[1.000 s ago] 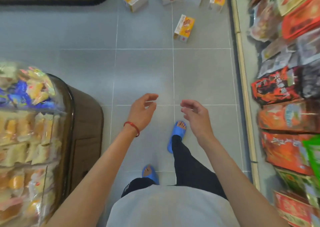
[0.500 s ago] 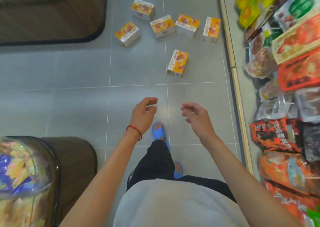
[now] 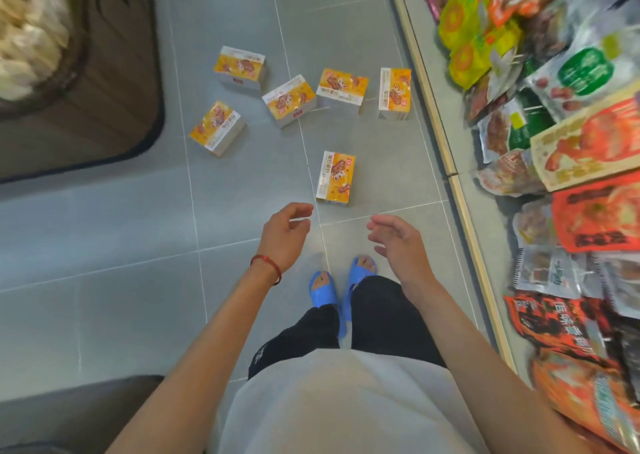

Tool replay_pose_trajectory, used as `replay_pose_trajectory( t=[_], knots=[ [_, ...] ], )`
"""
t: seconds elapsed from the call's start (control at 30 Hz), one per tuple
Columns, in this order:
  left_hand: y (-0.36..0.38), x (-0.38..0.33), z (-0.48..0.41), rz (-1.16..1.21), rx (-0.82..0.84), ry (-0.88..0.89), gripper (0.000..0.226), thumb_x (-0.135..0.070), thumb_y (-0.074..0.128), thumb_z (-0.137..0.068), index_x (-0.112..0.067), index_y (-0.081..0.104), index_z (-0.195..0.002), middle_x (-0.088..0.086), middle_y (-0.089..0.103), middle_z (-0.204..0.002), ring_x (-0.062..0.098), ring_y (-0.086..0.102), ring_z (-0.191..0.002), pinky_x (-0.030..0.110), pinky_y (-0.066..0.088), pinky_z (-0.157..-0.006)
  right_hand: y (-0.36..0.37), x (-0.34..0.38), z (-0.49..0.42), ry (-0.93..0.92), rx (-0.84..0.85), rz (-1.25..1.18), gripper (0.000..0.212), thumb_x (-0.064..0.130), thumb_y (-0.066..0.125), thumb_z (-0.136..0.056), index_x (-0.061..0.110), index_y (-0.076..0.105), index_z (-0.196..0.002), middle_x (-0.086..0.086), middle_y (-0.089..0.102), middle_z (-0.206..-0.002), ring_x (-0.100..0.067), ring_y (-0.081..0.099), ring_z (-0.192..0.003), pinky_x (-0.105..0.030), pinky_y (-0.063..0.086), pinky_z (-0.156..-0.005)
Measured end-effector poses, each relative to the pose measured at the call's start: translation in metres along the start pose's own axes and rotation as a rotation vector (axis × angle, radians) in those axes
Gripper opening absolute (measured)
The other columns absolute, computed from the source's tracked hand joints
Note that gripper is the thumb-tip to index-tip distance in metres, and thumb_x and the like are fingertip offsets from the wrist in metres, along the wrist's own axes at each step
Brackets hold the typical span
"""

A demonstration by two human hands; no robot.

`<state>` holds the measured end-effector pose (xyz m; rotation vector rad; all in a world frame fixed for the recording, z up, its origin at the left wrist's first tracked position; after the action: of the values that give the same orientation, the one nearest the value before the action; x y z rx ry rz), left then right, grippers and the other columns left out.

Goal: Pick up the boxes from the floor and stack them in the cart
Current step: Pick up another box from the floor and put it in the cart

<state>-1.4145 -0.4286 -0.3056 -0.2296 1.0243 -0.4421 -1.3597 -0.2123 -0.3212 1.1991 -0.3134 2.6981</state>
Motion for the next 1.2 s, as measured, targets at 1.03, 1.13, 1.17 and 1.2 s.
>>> replay_pose_trajectory(
  t=[1.03, 1.13, 1.17, 1.2],
  knots=[
    [0.048, -0.139, -0.368, -0.587, 0.746, 0.089, 0.028, -0.002, 0.052, -0.096, -0.015, 0.066, -0.116, 0.010, 0.068, -0.124, 0.029, 0.064, -0.115, 0.045, 0.049, -0.105, 0.077, 0.102, -0.220, 0.376, -0.620, -0.745, 0.017, 0.013, 0.054, -0.101, 0.020, 0.069, -0.095, -0.006, 0.072, -0.100, -0.022, 0.065, -0.091, -0.028, 0.051, -0.079],
    [0.054, -0.118, -0.392, -0.679, 0.781, 0.097, 0.020, -0.012, 0.056, -0.097, -0.019, 0.069, -0.111, 0.011, 0.069, -0.123, 0.032, 0.064, -0.114, 0.048, 0.050, -0.103, 0.102, 0.080, -0.223, 0.427, -0.693, -0.838, 0.018, 0.010, 0.053, -0.102, 0.018, 0.067, -0.096, -0.008, 0.070, -0.103, -0.023, 0.064, -0.092, -0.034, 0.051, -0.086],
    [0.057, -0.109, -0.400, -0.704, 0.789, 0.092, 0.020, -0.013, 0.058, -0.098, -0.017, 0.069, -0.113, 0.012, 0.069, -0.122, 0.032, 0.064, -0.113, 0.047, 0.049, -0.103, 0.109, 0.072, -0.225, 0.445, -0.712, -0.865, 0.018, 0.010, 0.053, -0.102, 0.018, 0.068, -0.096, -0.010, 0.070, -0.105, -0.025, 0.064, -0.094, -0.037, 0.051, -0.089],
    [0.061, -0.100, -0.407, -0.725, 0.798, 0.086, 0.020, -0.013, 0.059, -0.097, -0.015, 0.069, -0.115, 0.013, 0.069, -0.121, 0.031, 0.064, -0.113, 0.045, 0.049, -0.104, 0.116, 0.063, -0.228, 0.465, -0.731, -0.887, 0.018, 0.010, 0.053, -0.102, 0.018, 0.068, -0.096, -0.012, 0.071, -0.107, -0.026, 0.064, -0.096, -0.040, 0.052, -0.091]
  ],
)
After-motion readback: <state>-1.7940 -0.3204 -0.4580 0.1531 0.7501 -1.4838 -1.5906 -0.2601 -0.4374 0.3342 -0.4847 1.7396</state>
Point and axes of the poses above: each hand's wrist, its own z-axis away from the middle knuckle, its own y-axis out of the palm, x = y × z, the point moved 4 cm from there along -z, towards the middle knuckle
